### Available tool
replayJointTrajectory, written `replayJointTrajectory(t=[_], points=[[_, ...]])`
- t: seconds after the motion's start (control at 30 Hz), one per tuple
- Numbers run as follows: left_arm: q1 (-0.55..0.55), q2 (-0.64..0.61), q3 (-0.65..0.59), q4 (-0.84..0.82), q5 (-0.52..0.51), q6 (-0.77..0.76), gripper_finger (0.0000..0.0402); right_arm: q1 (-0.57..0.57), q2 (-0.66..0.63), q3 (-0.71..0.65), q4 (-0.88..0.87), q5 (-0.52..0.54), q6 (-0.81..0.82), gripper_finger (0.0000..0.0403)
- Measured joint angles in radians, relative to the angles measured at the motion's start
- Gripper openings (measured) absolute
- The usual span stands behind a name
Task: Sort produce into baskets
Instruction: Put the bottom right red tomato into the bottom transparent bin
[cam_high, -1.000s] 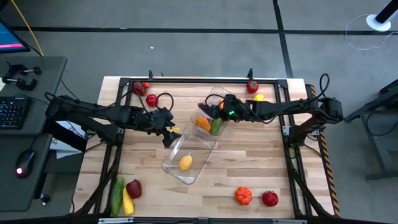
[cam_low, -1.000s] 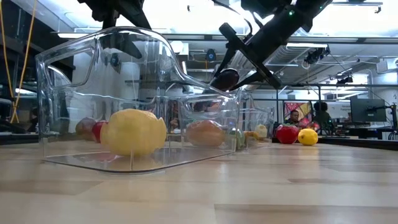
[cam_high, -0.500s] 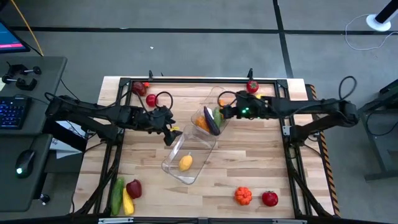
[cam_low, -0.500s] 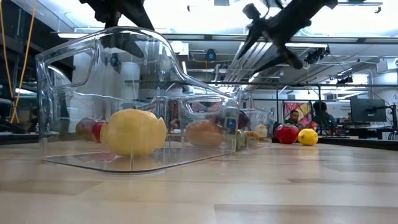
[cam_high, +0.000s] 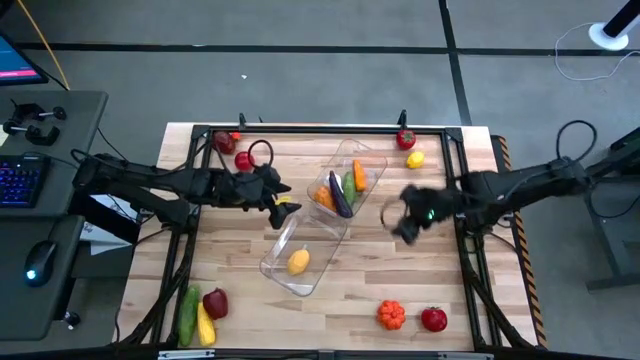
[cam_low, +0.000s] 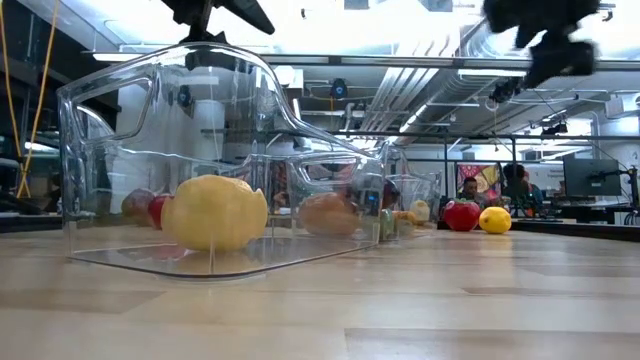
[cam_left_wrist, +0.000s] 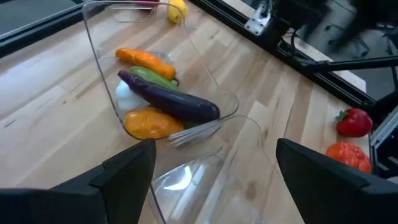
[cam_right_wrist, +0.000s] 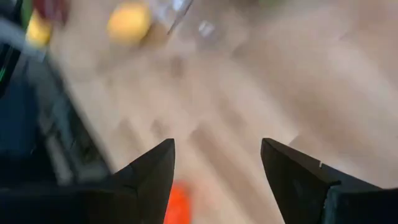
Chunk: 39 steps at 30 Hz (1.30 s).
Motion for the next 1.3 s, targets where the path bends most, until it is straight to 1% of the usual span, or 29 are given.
replayJointTrajectory(t=[0.1, 0.2, 0.27, 0.37, 0.47, 0.7, 0.83, 0.93, 1.07, 1.17, 1.23, 1.3], points=[[0.01, 0.0, 0.0, -0.001, 0.0, -0.001, 0.0321, 0.15, 0.027, 0.0, 0.052, -0.004, 0.089, 0.0232], [0.016, 0.0, 0.0, -0.001, -0.001, -0.002, 0.0321, 0.274, 0.064, 0.0, 0.146, 0.051, 0.142, 0.0232], [0.016, 0.0, 0.0, -0.001, -0.001, -0.001, 0.0321, 0.329, 0.085, 0.0, 0.205, 0.077, 0.173, 0.0232], [0.016, 0.0, 0.0, -0.001, -0.001, -0.001, 0.0321, 0.373, 0.114, 0.0, 0.266, 0.091, 0.192, 0.0232], [0.016, 0.0, 0.0, -0.001, -0.001, 0.0, 0.0321, 0.39, 0.141, 0.0, 0.284, 0.094, 0.19, 0.0232], [0.016, 0.0, 0.0, -0.001, -0.001, 0.0, 0.0321, 0.378, 0.193, 0.0, 0.323, 0.126, 0.13, 0.0232], [0.016, 0.0, 0.0, -0.002, -0.001, 0.0, 0.0321, 0.379, 0.222, 0.0, 0.342, 0.074, 0.117, 0.0242], [0.016, 0.0, 0.0, -0.002, -0.001, 0.0, 0.0321, 0.377, 0.243, 0.0, 0.356, 0.041, 0.135, 0.0273], [0.016, 0.0, 0.0, -0.002, 0.0, 0.0, 0.0321, 0.377, 0.27, 0.0, 0.373, -0.009, 0.133, 0.0341], [0.016, 0.0, 0.0, -0.002, 0.017, -0.001, 0.0321, 0.377, 0.275, 0.0, 0.374, -0.103, 0.131, 0.0388], [0.016, 0.0, 0.0, -0.002, 0.022, 0.0, 0.0321, 0.378, 0.275, 0.0, 0.374, -0.17, 0.161, 0.0394], [0.016, 0.0, 0.0, -0.002, 0.022, 0.0, 0.0321, 0.388, 0.275, 0.0, 0.373, -0.214, 0.207, 0.0385]])
